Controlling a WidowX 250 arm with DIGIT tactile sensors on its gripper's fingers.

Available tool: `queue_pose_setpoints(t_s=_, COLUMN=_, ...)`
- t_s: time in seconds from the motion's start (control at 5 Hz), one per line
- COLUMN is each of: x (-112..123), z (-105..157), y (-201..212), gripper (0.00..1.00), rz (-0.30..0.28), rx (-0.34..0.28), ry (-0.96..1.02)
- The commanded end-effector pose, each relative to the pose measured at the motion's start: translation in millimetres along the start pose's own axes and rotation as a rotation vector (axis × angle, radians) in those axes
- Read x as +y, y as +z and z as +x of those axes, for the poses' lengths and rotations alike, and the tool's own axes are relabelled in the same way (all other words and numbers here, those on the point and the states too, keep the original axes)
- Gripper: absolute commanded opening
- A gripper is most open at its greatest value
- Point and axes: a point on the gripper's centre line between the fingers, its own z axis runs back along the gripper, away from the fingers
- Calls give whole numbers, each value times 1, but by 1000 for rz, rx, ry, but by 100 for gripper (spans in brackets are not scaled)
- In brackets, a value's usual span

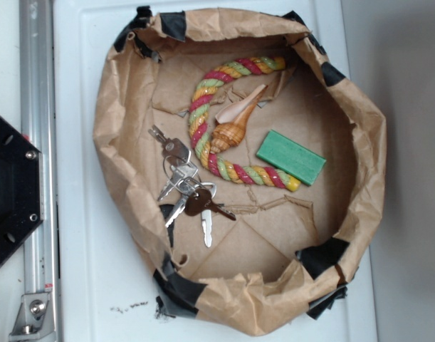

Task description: Grab the shell.

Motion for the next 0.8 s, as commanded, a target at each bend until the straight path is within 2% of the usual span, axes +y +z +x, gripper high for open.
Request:
queue_pose_setpoints(t_s=0.0, x=0, z=0, y=0, gripper=100, rz=0, rx=0, ry=0)
queue_pose_setpoints(t_s=0.2, x=15, z=33, y=-45, gripper=100, rz=-33, rx=-57, ry=93)
queue_pose_setpoints(t_s=0.4, x=28, z=79, y=-57, gripper=100, rz=-5, rx=-121, ry=129)
queue_pose_setpoints(t_s=0.6, x=46, z=107, y=-78, gripper=100, rz=-1, rx=-133, ry=145)
